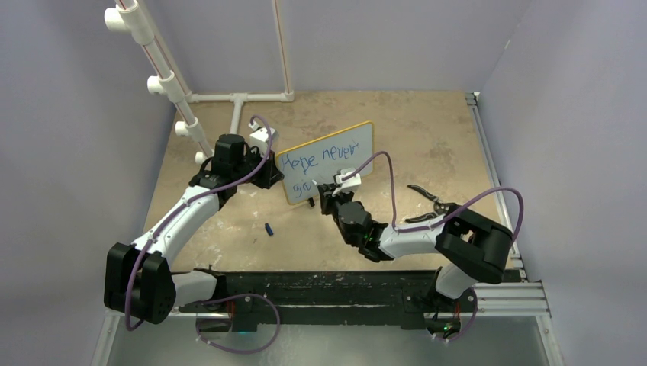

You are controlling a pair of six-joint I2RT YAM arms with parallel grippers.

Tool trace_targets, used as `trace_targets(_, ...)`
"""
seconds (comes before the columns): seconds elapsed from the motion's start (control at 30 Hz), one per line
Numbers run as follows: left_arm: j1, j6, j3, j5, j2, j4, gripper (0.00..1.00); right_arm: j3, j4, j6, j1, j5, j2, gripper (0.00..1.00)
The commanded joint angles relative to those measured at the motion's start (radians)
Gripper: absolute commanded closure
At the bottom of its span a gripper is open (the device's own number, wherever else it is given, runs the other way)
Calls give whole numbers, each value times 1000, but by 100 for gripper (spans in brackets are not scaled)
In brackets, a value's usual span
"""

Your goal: Write a sentence on the whiteboard

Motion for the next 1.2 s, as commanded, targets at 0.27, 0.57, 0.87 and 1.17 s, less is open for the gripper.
trace_targets(0.27, -9, 9, 4, 7, -9, 5, 100, -44, 10, 37, 0, 13, -38, 100)
trace_targets(0.57, -9, 9, 4, 6, -6, 5, 100, -29, 44, 22, -2, 0, 2, 100)
trace_targets(0.87, -9, 10, 5, 3, -6, 3, 100, -10, 85, -15, -3, 22, 38, 100)
trace_targets(1.17, -9, 12, 4, 0, -8, 2, 100, -4, 82, -25, -8, 63, 52, 100)
